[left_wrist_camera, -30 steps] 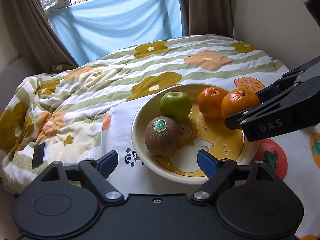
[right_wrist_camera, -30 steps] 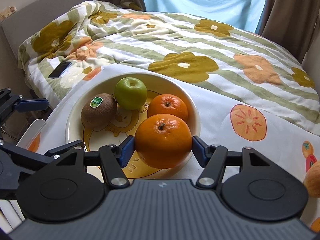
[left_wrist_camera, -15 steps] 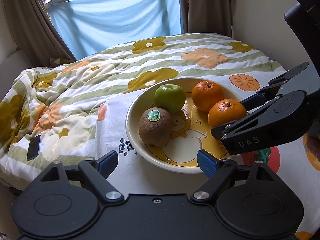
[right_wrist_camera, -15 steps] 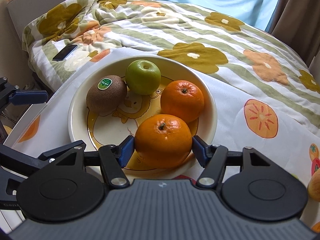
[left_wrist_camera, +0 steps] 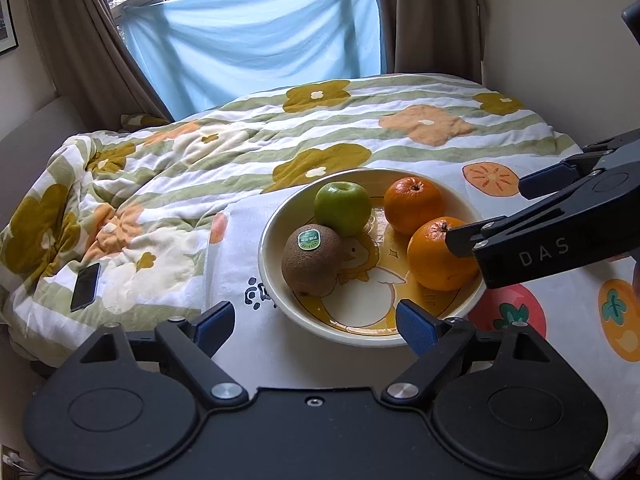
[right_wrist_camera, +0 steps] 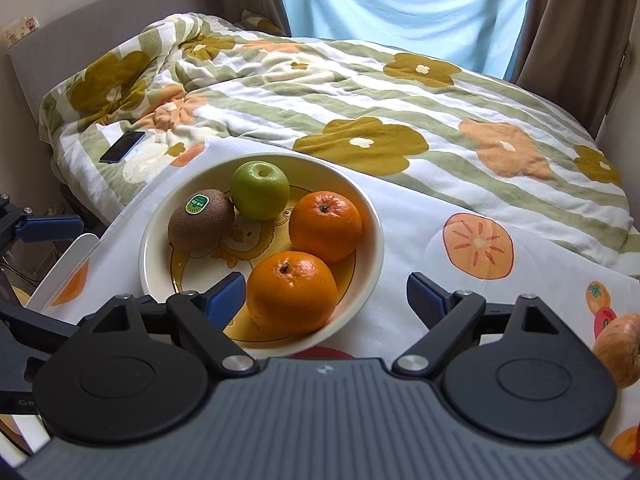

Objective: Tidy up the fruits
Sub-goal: 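Move the left gripper toward the other green apple while the right approaches the brown apple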

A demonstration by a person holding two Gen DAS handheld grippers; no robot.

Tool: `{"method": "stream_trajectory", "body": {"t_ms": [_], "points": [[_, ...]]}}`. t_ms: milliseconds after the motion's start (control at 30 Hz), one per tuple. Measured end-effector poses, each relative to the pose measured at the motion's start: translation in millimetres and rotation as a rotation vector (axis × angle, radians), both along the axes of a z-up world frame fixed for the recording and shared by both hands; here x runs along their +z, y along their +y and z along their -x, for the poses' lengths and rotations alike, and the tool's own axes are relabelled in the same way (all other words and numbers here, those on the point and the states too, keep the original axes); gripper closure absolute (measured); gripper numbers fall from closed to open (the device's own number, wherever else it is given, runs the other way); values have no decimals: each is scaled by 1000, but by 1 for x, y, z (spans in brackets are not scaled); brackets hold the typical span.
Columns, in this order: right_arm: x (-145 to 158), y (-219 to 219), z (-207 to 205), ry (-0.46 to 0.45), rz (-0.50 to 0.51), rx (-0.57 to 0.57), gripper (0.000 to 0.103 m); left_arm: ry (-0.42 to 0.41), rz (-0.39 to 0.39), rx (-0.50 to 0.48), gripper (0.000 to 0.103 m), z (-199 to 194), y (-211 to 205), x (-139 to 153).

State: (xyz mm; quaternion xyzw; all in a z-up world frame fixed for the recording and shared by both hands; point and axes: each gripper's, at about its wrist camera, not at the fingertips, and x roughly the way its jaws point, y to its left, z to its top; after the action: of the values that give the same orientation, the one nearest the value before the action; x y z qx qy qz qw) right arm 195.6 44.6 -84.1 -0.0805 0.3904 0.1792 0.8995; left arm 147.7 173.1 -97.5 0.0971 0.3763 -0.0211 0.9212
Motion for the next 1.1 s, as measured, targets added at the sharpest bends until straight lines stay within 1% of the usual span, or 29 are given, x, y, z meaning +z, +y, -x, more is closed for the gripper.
{"method": "stream_trajectory", "body": {"t_ms": [133, 167, 200, 233, 267, 467, 667, 867, 1100], "points": [[9, -21, 10, 7, -37, -19, 0, 9, 43, 39, 12, 10, -8, 8], [12, -27, 14, 6, -44, -22, 0, 9, 52, 46, 10, 13, -11, 11], [15, -33, 17, 4, -50, -25, 0, 8, 57, 55, 9, 16, -15, 14], [19, -41, 22, 0, -59, -29, 0, 3, 56, 64, 3, 20, -20, 18], [23, -49, 26, -5, -65, -31, 0, -9, 53, 71, 1, 24, -25, 22], [44, -104, 53, -69, -81, -75, 0, -47, 57, 89, 0, 43, -61, 40], [54, -165, 72, -96, -61, -122, 0, -67, 63, 88, 0, 56, -106, 52], [54, -228, 84, -100, -43, -182, 0, -76, 73, 70, 0, 59, -155, 52], [42, -287, 80, -91, -32, -225, 0, -76, 88, 20, 0, 48, -211, 36]]}}
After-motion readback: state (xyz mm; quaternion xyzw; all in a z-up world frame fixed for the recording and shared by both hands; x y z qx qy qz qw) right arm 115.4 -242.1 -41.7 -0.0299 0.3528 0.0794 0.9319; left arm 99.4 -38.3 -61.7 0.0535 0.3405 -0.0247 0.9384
